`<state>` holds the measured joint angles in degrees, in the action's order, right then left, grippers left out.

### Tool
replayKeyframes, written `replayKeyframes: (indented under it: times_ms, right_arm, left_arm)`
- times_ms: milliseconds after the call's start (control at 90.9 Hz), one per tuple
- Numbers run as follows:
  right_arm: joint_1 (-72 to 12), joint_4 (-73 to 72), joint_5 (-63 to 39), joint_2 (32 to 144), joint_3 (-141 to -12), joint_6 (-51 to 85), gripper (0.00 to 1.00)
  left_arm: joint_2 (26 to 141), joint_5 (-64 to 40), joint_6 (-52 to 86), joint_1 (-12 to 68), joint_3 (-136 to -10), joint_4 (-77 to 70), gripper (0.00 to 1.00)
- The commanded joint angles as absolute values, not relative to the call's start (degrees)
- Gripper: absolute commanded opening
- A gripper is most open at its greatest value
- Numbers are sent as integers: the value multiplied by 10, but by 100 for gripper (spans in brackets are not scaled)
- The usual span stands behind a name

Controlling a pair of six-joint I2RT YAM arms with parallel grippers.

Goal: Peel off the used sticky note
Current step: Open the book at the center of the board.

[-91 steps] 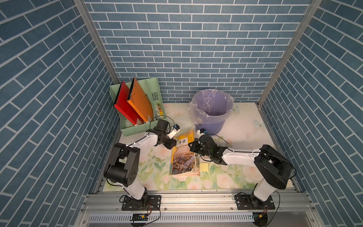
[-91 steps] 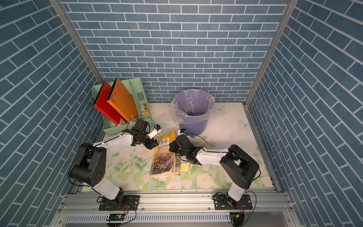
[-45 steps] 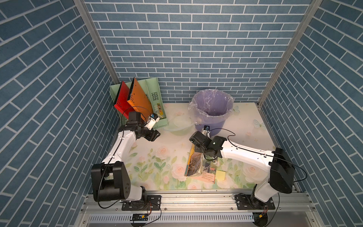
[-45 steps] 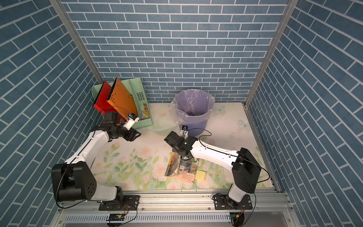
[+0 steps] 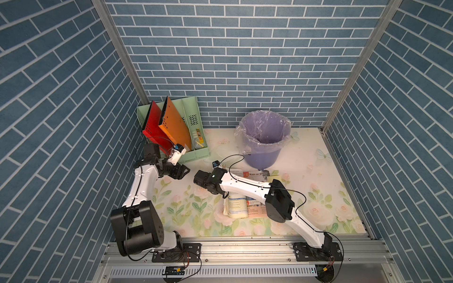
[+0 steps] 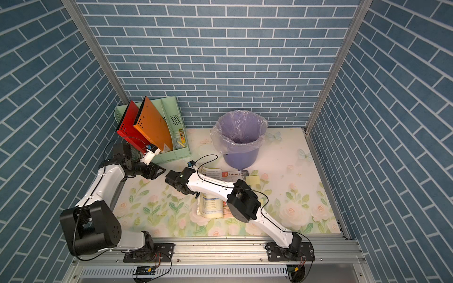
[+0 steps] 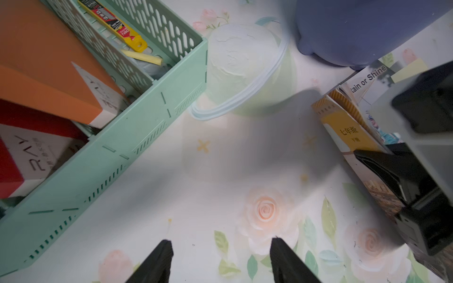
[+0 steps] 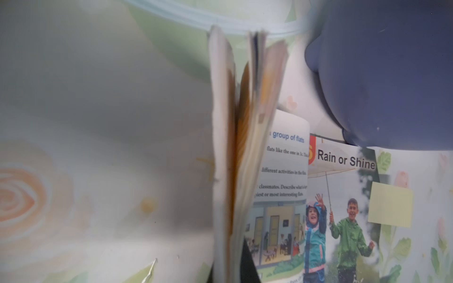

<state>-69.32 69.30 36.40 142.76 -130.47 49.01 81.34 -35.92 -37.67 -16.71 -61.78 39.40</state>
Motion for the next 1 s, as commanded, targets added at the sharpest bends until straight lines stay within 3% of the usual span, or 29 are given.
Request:
replayKeyframes:
  times_ms: [0, 55, 187, 253, 330, 462, 572, 682, 858, 990]
  right_arm:
    - [-693, 761, 378, 1454, -1348, 474, 0]
    - [-696, 746, 365, 1464, -1360, 473, 2]
    - [-693, 626, 283, 1433, -1297, 470, 60]
    - [-685, 549, 239, 1399, -1241, 477, 75]
    - [-673, 461, 182, 1357, -1168, 482, 85]
    - [-649, 319, 107, 1252, -1026, 486, 89]
    - [-626, 164, 31, 1154, -895, 490, 99]
    - [-613, 76, 11, 1055, -801, 484, 99]
    - [-567, 40, -7, 916, -675, 467, 98]
    - [-509, 83, -5, 839, -586, 464, 91]
  left_arm:
    - [825, -365, -409, -191, -629, 411, 68]
    - [831, -359, -412, -197, -635, 411, 68]
    - [838, -363, -405, -198, -646, 402, 68]
    - [835, -369, -401, -198, -651, 401, 68]
    - [833, -367, -401, -197, -657, 400, 68]
    - [829, -357, -399, -194, -657, 396, 68]
    - [823, -354, -392, -183, -659, 397, 68]
    - [809, -345, -382, -151, -652, 401, 68]
    - [785, -339, -344, -41, -630, 397, 67]
    - [777, -340, -294, 69, -618, 369, 67]
